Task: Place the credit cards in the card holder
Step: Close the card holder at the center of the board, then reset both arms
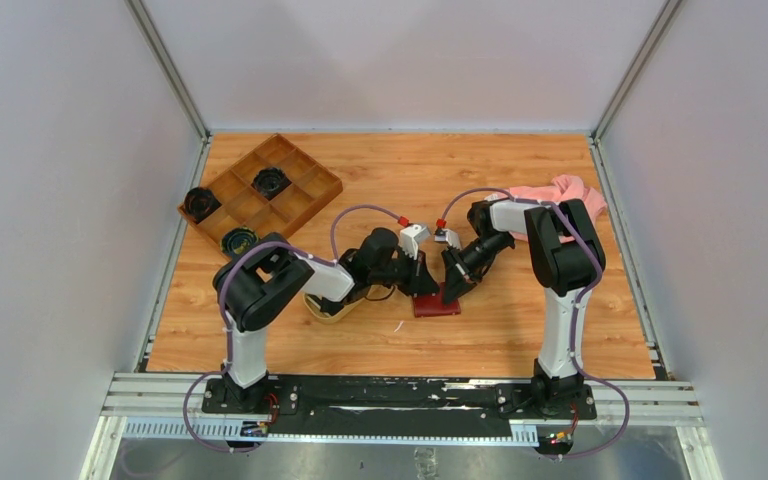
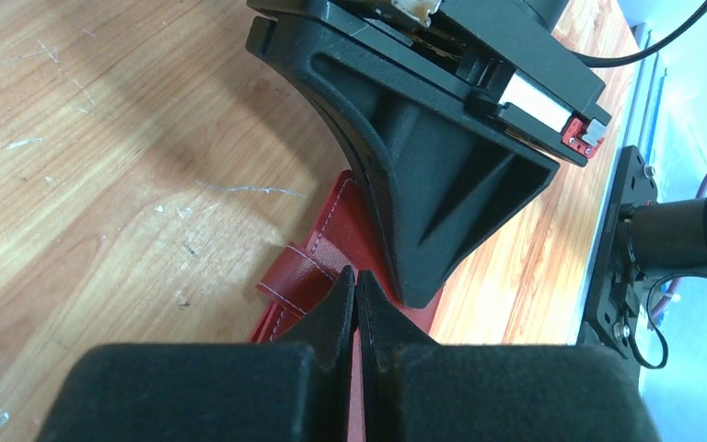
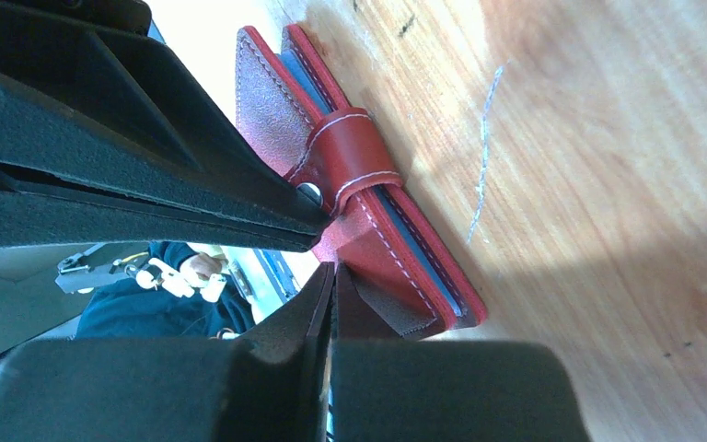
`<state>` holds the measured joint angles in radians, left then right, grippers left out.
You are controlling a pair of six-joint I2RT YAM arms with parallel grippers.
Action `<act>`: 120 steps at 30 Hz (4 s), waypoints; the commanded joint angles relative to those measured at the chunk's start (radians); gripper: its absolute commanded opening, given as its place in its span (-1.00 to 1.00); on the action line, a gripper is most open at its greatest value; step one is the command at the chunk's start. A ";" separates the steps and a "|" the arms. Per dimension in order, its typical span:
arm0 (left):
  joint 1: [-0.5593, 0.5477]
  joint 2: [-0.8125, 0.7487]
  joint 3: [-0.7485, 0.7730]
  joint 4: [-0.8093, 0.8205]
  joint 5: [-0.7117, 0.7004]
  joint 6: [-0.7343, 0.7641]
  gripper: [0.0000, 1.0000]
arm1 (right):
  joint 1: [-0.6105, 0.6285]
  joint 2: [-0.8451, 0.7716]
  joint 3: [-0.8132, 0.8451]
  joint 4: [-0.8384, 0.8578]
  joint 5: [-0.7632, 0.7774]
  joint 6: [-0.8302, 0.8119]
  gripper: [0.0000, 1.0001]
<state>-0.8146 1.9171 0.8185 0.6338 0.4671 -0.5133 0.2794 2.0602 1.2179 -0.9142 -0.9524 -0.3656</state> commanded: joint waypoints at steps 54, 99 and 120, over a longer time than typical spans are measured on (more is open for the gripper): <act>-0.133 0.038 -0.187 -0.077 -0.315 -0.243 -1.00 | 0.001 0.010 0.005 0.061 0.099 -0.001 -0.99; -0.136 -0.319 -0.237 -0.085 -0.328 -0.160 -0.24 | 0.000 -0.086 0.053 -0.031 -0.081 -0.171 -0.73; 0.032 -1.151 -0.098 -0.833 -0.453 0.210 1.00 | -0.183 -0.958 -0.056 0.159 0.299 -0.261 0.71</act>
<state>-0.8440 0.8021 0.5926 0.0898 0.0093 -0.3500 0.2142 1.2068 1.2022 -0.8478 -0.7898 -0.6796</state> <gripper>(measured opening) 0.998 0.733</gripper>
